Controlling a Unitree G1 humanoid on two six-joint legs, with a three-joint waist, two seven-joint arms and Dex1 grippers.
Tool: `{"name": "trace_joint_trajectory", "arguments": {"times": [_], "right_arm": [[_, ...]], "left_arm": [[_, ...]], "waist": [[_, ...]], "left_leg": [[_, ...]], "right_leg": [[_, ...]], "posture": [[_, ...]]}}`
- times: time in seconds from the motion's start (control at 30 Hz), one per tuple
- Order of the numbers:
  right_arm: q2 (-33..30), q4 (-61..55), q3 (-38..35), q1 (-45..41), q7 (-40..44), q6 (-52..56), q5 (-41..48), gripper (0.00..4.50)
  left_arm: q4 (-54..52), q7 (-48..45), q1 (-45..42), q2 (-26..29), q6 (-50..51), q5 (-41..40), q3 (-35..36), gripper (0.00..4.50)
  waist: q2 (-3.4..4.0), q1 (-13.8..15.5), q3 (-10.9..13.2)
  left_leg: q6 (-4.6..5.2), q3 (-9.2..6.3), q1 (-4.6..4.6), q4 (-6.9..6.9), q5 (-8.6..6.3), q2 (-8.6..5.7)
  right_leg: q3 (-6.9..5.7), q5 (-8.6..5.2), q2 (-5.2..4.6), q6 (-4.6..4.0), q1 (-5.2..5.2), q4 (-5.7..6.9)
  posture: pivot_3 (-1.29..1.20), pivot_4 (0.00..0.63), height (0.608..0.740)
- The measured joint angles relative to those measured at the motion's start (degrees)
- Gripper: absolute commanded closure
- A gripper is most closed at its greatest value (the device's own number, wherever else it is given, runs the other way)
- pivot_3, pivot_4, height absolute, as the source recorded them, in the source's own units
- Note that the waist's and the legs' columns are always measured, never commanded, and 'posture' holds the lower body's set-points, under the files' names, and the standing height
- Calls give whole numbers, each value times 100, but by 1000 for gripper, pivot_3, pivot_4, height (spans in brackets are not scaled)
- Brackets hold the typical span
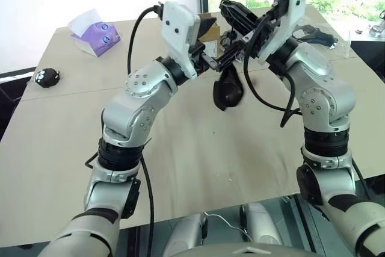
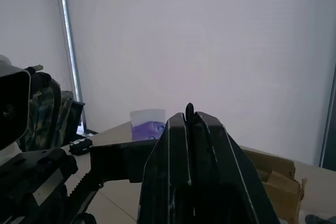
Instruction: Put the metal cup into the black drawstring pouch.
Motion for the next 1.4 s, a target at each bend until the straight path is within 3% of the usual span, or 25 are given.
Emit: {"name": "trace_joint_trajectory", "arguments": {"times": [0.17, 0.27, 0.37, 0.43, 0.53, 0.87, 1.07, 1.27, 1.4], "right_arm": [[-17, -61, 22, 18, 11, 68, 15, 4500], [-10, -288, 172, 69, 63, 203, 114, 4500], [-14, -365, 216, 102, 87, 284, 169, 4500], [-33, -407, 241, 154, 96, 336, 189, 4500], [-74, -422, 287, 190, 82, 340, 164, 4500], [-29, -153, 221, 15, -79, 53, -20, 4500], [415, 402, -468, -731, -695, -579, 24, 4500], [829, 1011, -1203, -1145, -1259, -731, 781, 4500], [829, 1071, -1253, -1157, -1368, -731, 1028, 4500]], "left_arm": [[156, -127, -16, -161, -108, 174, 47, 30], [404, -88, -153, -414, -116, 232, 171, 814], [443, -151, -165, -464, -169, 337, 147, 2210], [447, -205, -160, -474, -182, 405, 128, 2818], [442, -343, -78, -512, -182, 474, 121, 4250], [435, -527, 39, -572, -135, 558, 127, 4284], [715, -587, 440, -467, -173, 948, 24, 4284], [893, -648, 522, -451, -741, 1351, -100, 4284], [971, -655, 557, -515, -911, 1358, -90, 4284]], "waist": [[1, 3, 1], [1, 7, 1], [1, 1, 1], [1, 4, 1], [1, 2, 1], [2, -3, 1], [3, -2, 2], [6, -2, 3], [7, -9, 4]], "left_leg": [[0, 0, 0, 0, 0, 0], [0, -3, -2, 0, 0, 0], [0, -3, -2, 0, 0, 0], [0, -3, -2, 0, 0, 0], [0, -3, -1, -1, 0, 0], [0, -2, 0, -1, 0, 0], [0, -4, 0, -3, 0, -1], [0, -5, -1, -3, 0, -1], [0, -5, -1, -4, 0, -1]], "right_leg": [[0, 0, 0, 0, 0, -1], [-3, 0, -1, 0, 0, -1], [-3, 0, -1, 0, 0, -1], [-3, 0, -2, 0, 0, -1], [-3, 0, -1, 0, 0, -1], [-3, 0, 0, 0, -1, 0], [-7, 0, 1, 0, -2, 0], [-12, 0, -2, 0, -2, -1], [-12, 0, -3, 0, -2, 0]], "posture": [[0, 150, 740], [0, 150, 740], [0, 150, 740], [0, 150, 740], [0, 150, 740], [0, 150, 740], [0, 150, 740], [0, 150, 740], [0, 150, 740]]}}
